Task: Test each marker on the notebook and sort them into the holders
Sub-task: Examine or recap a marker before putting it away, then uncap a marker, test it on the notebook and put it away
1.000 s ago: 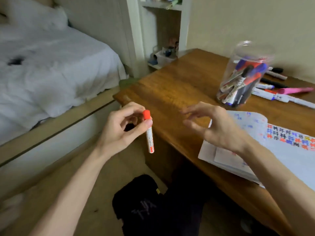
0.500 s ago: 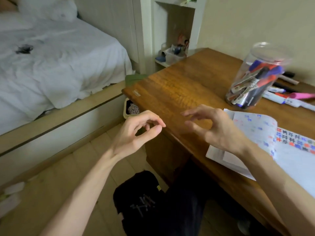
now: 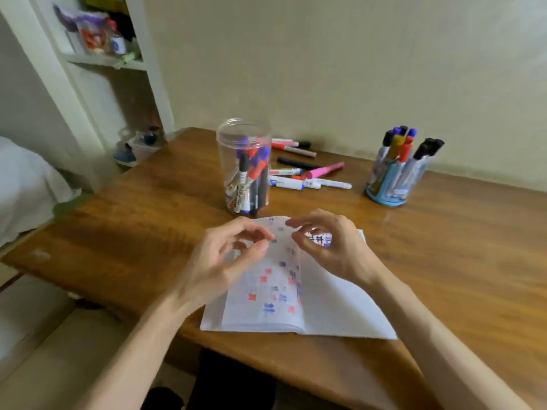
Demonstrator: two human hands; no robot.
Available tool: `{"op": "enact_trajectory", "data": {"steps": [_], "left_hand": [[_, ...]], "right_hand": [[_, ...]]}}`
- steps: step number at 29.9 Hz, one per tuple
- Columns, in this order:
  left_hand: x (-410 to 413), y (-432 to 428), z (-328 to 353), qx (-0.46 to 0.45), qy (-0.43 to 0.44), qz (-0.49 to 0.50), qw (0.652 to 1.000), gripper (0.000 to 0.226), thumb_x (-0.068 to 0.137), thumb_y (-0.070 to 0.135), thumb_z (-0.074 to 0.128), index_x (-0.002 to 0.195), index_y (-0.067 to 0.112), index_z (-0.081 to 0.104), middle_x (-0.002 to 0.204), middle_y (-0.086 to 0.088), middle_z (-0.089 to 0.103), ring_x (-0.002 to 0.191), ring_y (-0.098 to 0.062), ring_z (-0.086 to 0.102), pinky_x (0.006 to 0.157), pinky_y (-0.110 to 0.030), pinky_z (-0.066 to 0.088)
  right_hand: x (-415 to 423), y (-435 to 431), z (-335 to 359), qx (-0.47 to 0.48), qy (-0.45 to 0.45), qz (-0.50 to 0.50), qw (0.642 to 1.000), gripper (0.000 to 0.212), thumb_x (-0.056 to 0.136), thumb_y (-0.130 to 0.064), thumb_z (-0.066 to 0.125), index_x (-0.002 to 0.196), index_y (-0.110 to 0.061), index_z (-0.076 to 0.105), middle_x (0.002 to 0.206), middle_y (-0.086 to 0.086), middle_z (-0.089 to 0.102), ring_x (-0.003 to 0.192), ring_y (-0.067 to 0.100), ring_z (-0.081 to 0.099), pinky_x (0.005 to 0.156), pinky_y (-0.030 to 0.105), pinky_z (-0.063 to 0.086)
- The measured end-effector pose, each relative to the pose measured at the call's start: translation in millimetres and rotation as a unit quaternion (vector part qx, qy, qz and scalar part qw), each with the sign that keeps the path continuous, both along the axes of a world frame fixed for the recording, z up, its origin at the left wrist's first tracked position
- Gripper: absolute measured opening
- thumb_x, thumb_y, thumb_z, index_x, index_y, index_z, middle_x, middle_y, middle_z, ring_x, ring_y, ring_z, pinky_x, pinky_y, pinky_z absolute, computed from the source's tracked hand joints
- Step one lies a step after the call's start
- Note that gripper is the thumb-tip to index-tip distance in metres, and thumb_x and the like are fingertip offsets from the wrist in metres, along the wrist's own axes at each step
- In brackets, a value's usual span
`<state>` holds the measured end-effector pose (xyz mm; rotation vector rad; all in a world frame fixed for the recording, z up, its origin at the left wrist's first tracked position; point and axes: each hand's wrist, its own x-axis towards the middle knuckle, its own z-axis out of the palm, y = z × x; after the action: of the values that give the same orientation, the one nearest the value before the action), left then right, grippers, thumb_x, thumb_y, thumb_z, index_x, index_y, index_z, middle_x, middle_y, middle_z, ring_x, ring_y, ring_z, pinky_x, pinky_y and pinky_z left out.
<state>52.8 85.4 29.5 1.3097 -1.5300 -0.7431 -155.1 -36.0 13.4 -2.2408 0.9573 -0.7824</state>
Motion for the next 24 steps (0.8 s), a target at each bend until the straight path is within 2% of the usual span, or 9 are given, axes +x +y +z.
{"op": "enact_trajectory", "data": {"steps": [4,7,9,12,15,19,22,24], "left_hand": [[-37.3,-45.5,-2.6,0.019,-0.025,-0.041,0.999,0.012,0.100,0.034,0.065,0.111,0.029,0.069,0.109,0.020,0.070,0.113,-0.005,0.064,0.093,-0.022,0.053],[-56.5,-78.6,-8.0,0.040,-0.054,-0.048,0.997,0.013,0.102,0.032,0.061,0.114,0.035,0.066,0.110,0.023,0.067,0.113,0.003,0.061,0.090,-0.020,0.053],[-65.5,-99.1,-9.3,0.056,-0.078,-0.034,0.995,0.016,0.102,0.031,0.061,0.117,0.037,0.064,0.112,0.023,0.066,0.110,0.009,0.060,0.085,-0.016,0.050],[-75.0,-135.1,-8.3,0.073,-0.099,0.008,0.992,0.024,0.101,0.026,0.063,0.125,0.031,0.060,0.119,0.015,0.063,0.110,0.001,0.061,0.082,-0.014,0.048],[-83.9,-177.5,-12.4,0.065,-0.097,0.074,0.990,0.031,0.099,0.022,0.067,0.128,0.027,0.056,0.122,0.007,0.061,0.109,-0.005,0.061,0.077,-0.015,0.047],[-87.4,-229.3,-26.5,0.025,-0.193,0.176,0.965,0.047,0.095,0.024,0.073,0.137,0.024,0.052,0.137,-0.002,0.055,0.123,-0.018,0.056,0.090,-0.029,0.050],[-86.3,-254.7,-35.2,0.042,-0.269,0.214,0.938,0.055,0.094,0.031,0.073,0.144,0.025,0.050,0.144,-0.005,0.051,0.130,-0.024,0.051,0.099,-0.037,0.049],[-84.1,-264.5,-40.8,0.054,-0.304,0.228,0.924,0.055,0.095,0.034,0.072,0.145,0.022,0.052,0.143,-0.007,0.056,0.130,-0.026,0.051,0.103,-0.041,0.048]], "right_hand": [[-38.9,-16.2,-1.9,0.001,0.015,-0.039,0.999,0.025,0.095,-0.022,0.076,0.110,-0.042,0.073,0.104,-0.022,0.072,0.096,0.000,0.070,0.082,0.022,0.059],[-58.2,-26.4,-14.7,0.009,-0.019,-0.078,0.997,0.019,0.095,-0.020,0.076,0.109,-0.033,0.077,0.106,-0.015,0.075,0.097,0.005,0.071,0.080,0.026,0.062],[-65.8,-32.0,-22.7,0.012,-0.031,-0.102,0.994,0.020,0.094,-0.019,0.077,0.111,-0.029,0.077,0.109,-0.008,0.076,0.096,0.007,0.072,0.080,0.024,0.061],[-72.0,-37.7,-23.9,-0.001,-0.016,-0.121,0.992,0.025,0.094,-0.023,0.077,0.119,-0.021,0.076,0.112,-0.007,0.073,0.099,0.005,0.069,0.079,0.013,0.057],[-76.0,-42.3,-21.7,0.002,-0.037,-0.132,0.991,0.027,0.095,-0.023,0.076,0.122,-0.021,0.076,0.115,-0.006,0.072,0.100,0.005,0.069,0.078,0.014,0.058],[-80.1,-44.0,-24.3,0.019,-0.057,-0.143,0.988,0.025,0.096,-0.024,0.075,0.121,-0.023,0.075,0.115,-0.007,0.071,0.100,0.003,0.069,0.078,0.017,0.060],[-83.5,-44.4,-27.2,0.033,-0.068,-0.149,0.986,0.025,0.096,-0.024,0.075,0.121,-0.024,0.074,0.113,-0.009,0.070,0.099,0.001,0.068,0.077,0.015,0.060],[-85.1,-45.5,-28.7,0.035,-0.067,-0.154,0.985,0.025,0.096,-0.024,0.075,0.121,-0.025,0.074,0.114,-0.009,0.069,0.100,0.001,0.069,0.077,0.017,0.061]]}}
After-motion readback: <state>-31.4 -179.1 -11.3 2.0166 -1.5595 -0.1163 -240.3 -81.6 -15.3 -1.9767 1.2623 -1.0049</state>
